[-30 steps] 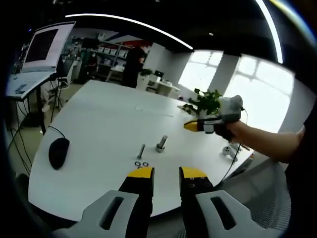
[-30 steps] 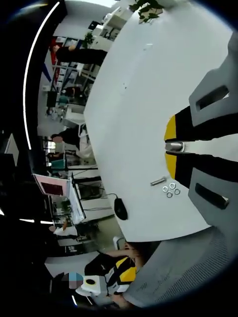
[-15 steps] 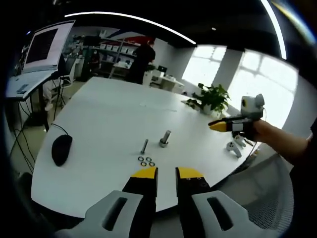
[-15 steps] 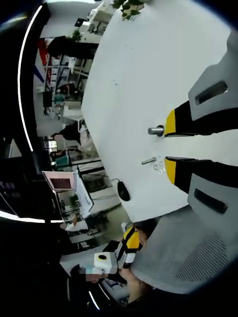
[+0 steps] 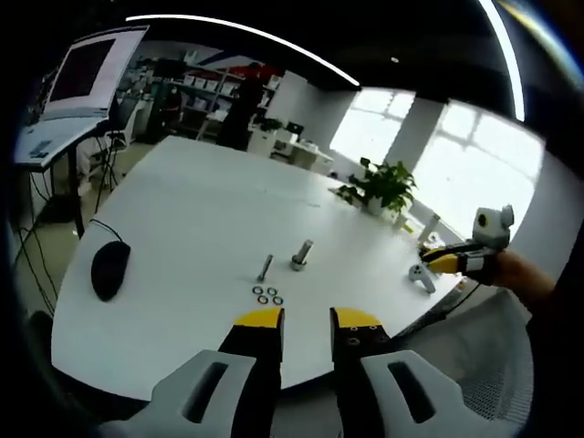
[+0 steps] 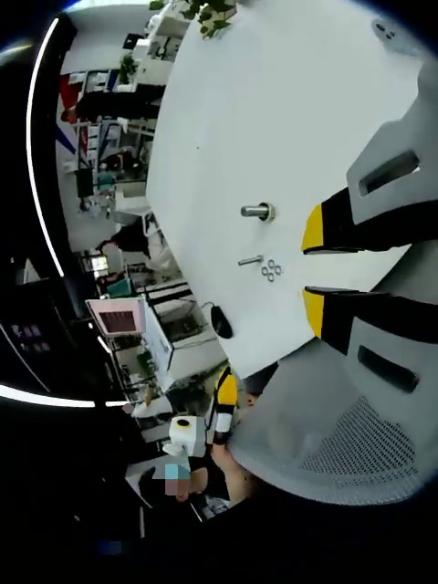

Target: Place the washer onto the threaded stud by aligning its center hole with the stud, sliding it down to the base, and recovering from edge contact or off-axis alignment until the washer reaches the visible bottom stop.

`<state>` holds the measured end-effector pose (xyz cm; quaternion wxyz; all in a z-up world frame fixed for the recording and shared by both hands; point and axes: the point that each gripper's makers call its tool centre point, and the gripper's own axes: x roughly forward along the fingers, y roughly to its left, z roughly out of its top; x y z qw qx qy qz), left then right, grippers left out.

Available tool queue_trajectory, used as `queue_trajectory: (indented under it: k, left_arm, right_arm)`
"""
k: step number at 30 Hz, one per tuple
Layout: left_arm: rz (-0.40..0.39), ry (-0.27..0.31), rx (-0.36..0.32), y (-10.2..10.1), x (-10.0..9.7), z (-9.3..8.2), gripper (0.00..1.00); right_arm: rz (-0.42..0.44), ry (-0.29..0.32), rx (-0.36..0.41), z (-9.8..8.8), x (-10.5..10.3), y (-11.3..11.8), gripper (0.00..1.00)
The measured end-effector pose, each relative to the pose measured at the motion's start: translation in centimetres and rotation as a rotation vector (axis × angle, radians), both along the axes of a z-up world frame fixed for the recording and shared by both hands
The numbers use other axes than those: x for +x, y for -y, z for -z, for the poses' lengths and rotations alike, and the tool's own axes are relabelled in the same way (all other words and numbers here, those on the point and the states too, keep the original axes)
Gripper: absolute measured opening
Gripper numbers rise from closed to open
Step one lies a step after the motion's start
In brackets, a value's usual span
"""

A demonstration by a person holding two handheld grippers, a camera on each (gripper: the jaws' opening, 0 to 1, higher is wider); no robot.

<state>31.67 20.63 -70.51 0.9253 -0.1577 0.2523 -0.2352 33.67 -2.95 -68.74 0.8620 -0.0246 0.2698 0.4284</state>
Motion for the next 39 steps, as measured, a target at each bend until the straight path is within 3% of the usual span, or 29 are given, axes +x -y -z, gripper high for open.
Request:
queue_trajectory:
  k: [3, 5, 6, 7, 9, 11, 13, 17, 20, 25, 31, 32, 34, 35, 39]
  left_arm:
    - [0.013, -0.006, 0.008, 0.0, -0.6, 0.2, 0.20]
    - [0.016, 0.014, 0.036, -0.2, -0.8, 0.1, 0.20]
    - [0.026, 0.011, 0.055, -0.2, -0.8, 0.3, 0.20]
    - [0.033, -0.004, 0.083, -0.4, -0.8, 0.6, 0.21]
    - [0.033, 0.028, 0.126, -0.5, -0.4, 0.3, 0.22]
    - [0.025, 0.041, 0.121, -0.7, -0.3, 0.1, 0.24]
    - [0.019, 0.045, 0.105, -0.8, -0.2, -0.1, 0.25]
    - [0.001, 0.070, 0.088, -0.9, 0.0, -0.5, 0.26]
    - [-0.023, 0.074, 0.070, -1.2, 0.1, -0.6, 0.27]
    - [0.005, 0.031, 0.097, -0.8, 0.0, 0.2, 0.34]
    - [0.086, 0.074, 0.111, 0.9, -0.1, -0.5, 0.27]
    - [0.107, 0.091, 0.095, 1.3, -0.2, -0.8, 0.28]
    - [0.095, 0.135, -0.006, 1.8, 0.1, -2.4, 0.27]
    - [0.085, 0.120, -0.026, 1.6, 0.1, -2.4, 0.26]
    - [0.113, 0.109, 0.003, 0.7, 0.1, -2.0, 0.25]
  right_arm:
    - [0.021, 0.008, -0.017, -0.1, -1.3, 1.0, 0.16]
    - [0.055, 0.077, -0.050, -0.8, -1.5, 2.4, 0.16]
    - [0.068, 0.083, -0.052, -0.8, -1.7, 3.0, 0.16]
    - [0.109, 0.058, -0.031, -0.6, -2.0, 3.8, 0.16]
    - [0.162, 0.015, 0.006, -0.2, -2.6, 4.3, 0.16]
    - [0.158, 0.014, -0.021, 1.0, -2.9, 4.8, 0.16]
    - [0.149, -0.011, -0.033, 1.1, -3.2, 4.1, 0.16]
    - [0.136, 0.001, -0.044, 1.5, -3.1, 2.7, 0.16]
    - [0.149, 0.016, -0.137, 2.4, -3.0, 3.5, 0.17]
    - [0.144, 0.017, -0.139, 2.7, -2.8, 3.6, 0.17]
    - [0.164, 0.009, -0.133, 3.0, -2.5, 4.1, 0.17]
    - [0.178, -0.007, -0.134, 3.3, -2.4, 4.3, 0.17]
    - [0.193, -0.008, -0.137, 3.3, -2.2, 4.6, 0.17]
    - [0.197, -0.007, -0.128, 3.2, -2.2, 4.6, 0.17]
    - [0.226, -0.005, -0.102, 3.1, -1.9, 4.9, 0.17]
